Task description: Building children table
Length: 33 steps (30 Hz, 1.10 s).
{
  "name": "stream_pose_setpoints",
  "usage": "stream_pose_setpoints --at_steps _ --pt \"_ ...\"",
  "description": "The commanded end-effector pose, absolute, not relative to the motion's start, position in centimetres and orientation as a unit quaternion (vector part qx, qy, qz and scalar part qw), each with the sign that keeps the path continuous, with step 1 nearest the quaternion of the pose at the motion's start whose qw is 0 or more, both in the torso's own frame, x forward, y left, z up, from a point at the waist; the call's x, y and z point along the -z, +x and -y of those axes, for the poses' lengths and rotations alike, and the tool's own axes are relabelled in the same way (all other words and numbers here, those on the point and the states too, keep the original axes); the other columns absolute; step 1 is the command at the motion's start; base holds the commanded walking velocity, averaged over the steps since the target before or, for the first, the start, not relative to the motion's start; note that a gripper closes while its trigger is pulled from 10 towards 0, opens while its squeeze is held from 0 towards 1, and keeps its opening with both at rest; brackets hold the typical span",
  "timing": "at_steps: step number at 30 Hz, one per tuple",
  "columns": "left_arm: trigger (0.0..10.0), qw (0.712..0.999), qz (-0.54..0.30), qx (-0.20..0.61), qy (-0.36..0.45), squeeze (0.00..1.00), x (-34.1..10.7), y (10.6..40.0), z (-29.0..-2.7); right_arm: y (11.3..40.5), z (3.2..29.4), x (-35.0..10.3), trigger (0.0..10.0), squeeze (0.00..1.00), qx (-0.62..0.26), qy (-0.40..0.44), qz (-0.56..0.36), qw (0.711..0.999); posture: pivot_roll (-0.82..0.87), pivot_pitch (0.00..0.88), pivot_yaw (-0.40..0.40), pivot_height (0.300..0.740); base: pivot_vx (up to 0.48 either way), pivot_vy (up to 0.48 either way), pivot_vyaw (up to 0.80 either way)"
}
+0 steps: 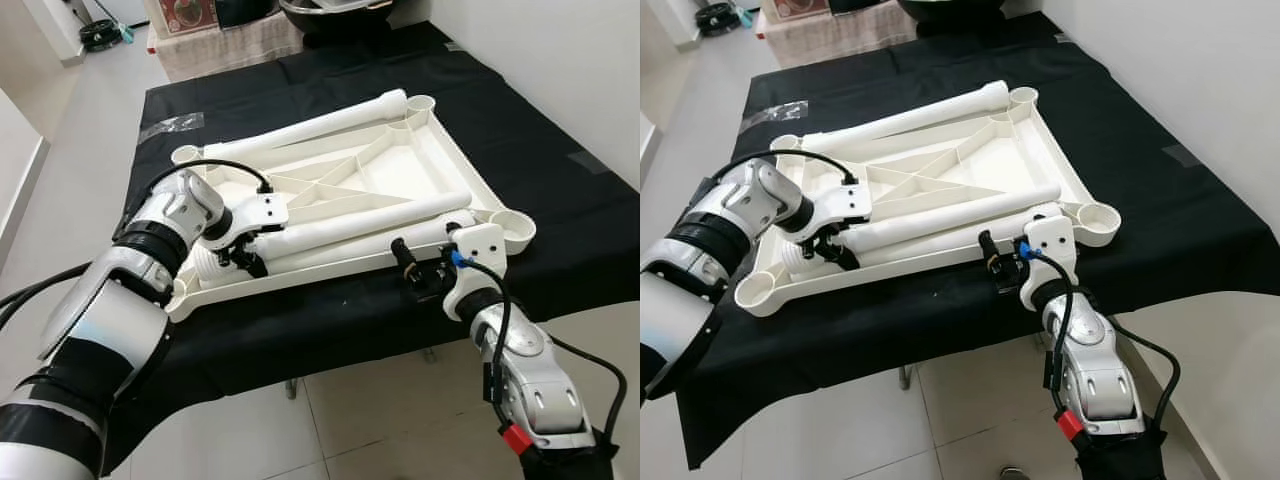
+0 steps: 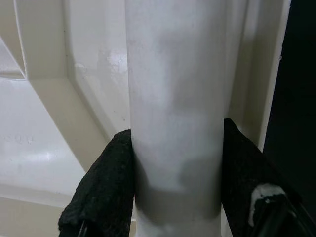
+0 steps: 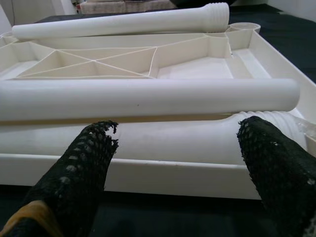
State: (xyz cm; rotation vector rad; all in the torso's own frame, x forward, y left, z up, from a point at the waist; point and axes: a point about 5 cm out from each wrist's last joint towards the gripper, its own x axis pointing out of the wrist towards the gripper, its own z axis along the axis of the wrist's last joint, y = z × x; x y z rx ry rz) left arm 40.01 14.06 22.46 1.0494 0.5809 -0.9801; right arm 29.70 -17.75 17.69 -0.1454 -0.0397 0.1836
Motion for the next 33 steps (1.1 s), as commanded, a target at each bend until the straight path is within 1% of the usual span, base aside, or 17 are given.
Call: stream_pose_setpoints --at_steps 1,3,5,7,11,14,20,23,24,25,26,27,28,29,30,31,33 --pt "0.0 0.709 -0.278 0.439 0.477 0.00 -21.8 39.9 -14.5 29.4 17.2 -17.3 10.0 0.00 -0.098 -0.068 0.012 0.993 -0.11 0.167 0.130 0.740 0.000 0.000 0.00" --pt "0.0 0.710 -0.277 0.437 0.477 0.00 -21.9 40.0 -14.5 29.4 17.2 -17.3 10.0 0.00 -0.099 -0.068 0.011 0.993 -0.11 0.165 0.129 0.740 0.000 0.000 0.00" --pt "0.0 0.721 -0.267 0.431 0.472 0.00 -22.4 40.2 -14.5 29.5 17.1 -17.3 10.0 0.00 -0.100 -0.068 0.010 0.993 -0.11 0.161 0.127 0.740 0.000 0.000 0.00" --pt "0.0 0.741 -0.248 0.422 0.460 0.00 -23.4 40.4 -14.4 29.6 17.0 -17.4 10.0 0.00 -0.101 -0.069 0.010 0.992 -0.11 0.155 0.125 0.740 0.000 0.000 0.00" --pt "0.0 0.757 -0.230 0.414 0.450 0.00 -24.4 40.6 -14.3 29.7 17.0 -17.5 10.0 0.00 -0.102 -0.069 0.011 0.992 -0.11 0.150 0.124 0.740 0.000 0.000 0.00" --pt "0.0 0.791 -0.188 0.403 0.419 0.00 -27.2 40.9 -14.0 30.0 17.0 -17.5 10.0 0.00 -0.102 -0.069 0.011 0.992 -0.10 0.140 0.120 0.740 0.000 0.000 0.00" --pt "0.0 0.807 -0.159 0.401 0.403 0.00 -29.0 41.0 -14.1 30.3 16.9 -17.6 10.0 0.00 -0.104 -0.069 0.013 0.992 -0.10 0.121 0.119 0.740 0.000 0.000 0.00" --pt "0.0 0.854 -0.096 0.391 0.330 0.00 -31.5 41.1 -14.3 30.7 16.8 -17.9 10.0 0.00 -0.103 -0.061 0.023 0.993 -0.10 0.101 0.120 0.740 0.000 0.000 0.00" --pt "0.0 0.854 -0.096 0.391 0.330 0.00 -31.5 41.1 -14.3 30.7 16.8 -17.9 10.0 0.00 -0.103 -0.061 0.023 0.993 -0.10 0.101 0.120 0.740 0.000 0.000 0.00" --pt "0.0 0.869 -0.050 0.401 0.287 0.00 -32.6 40.9 -14.2 30.8 17.0 -18.3 10.0 0.00 -0.102 -0.041 0.031 0.993 -0.10 0.094 0.119 0.740 0.000 0.000 0.00" --pt "0.0 0.878 0.003 0.427 0.219 0.00 -33.5 40.6 -14.2 31.0 17.2 -19.1 10.0 0.00 -0.108 -0.002 0.047 0.993 -0.10 0.083 0.117 0.740 0.000 0.000 0.00" --pt "0.0 0.878 0.003 0.427 0.219 0.00 -33.5 40.6 -14.2 31.0 17.2 -19.1 10.0 0.00 -0.108 -0.002 0.047 0.993 -0.10 0.083 0.117 0.740 0.000 0.000 0.00" --pt "0.0 0.877 0.046 0.452 0.158 0.00 -34.3 40.1 -14.5 31.1 17.3 -19.8 10.0 0.00 -0.118 0.031 0.062 0.991 -0.10 0.081 0.118 0.740 0.000 0.000 0.00" --pt "0.0 0.867 0.084 0.482 0.096 0.00 -34.9 39.6 -14.8 31.1 17.4 -20.7 10.0 0.00 -0.131 0.058 0.079 0.986 -0.10 0.076 0.115 0.740 0.000 0.000 0.00" --pt "0.0 0.867 0.084 0.482 0.096 0.00 -34.9 39.6 -14.8 31.1 17.4 -20.7 10.0 0.00 -0.131 0.058 0.079 0.986 -0.10 0.076 0.115 0.740 0.000 0.000 0.00" --pt "0.5 0.842 0.116 0.526 0.024 0.00 -35.0 38.6 -15.3 31.0 17.6 -21.6 10.0 0.00 -0.158 0.090 0.097 0.979 -0.10 0.069 0.111 0.740 0.000 0.000 0.00" --pt "0.5 0.842 0.116 0.526 0.024 0.00 -35.0 38.6 -15.3 31.0 17.6 -21.6 10.0 0.00 -0.158 0.090 0.097 0.979 -0.10 0.069 0.111 0.740 0.000 0.000 0.00"
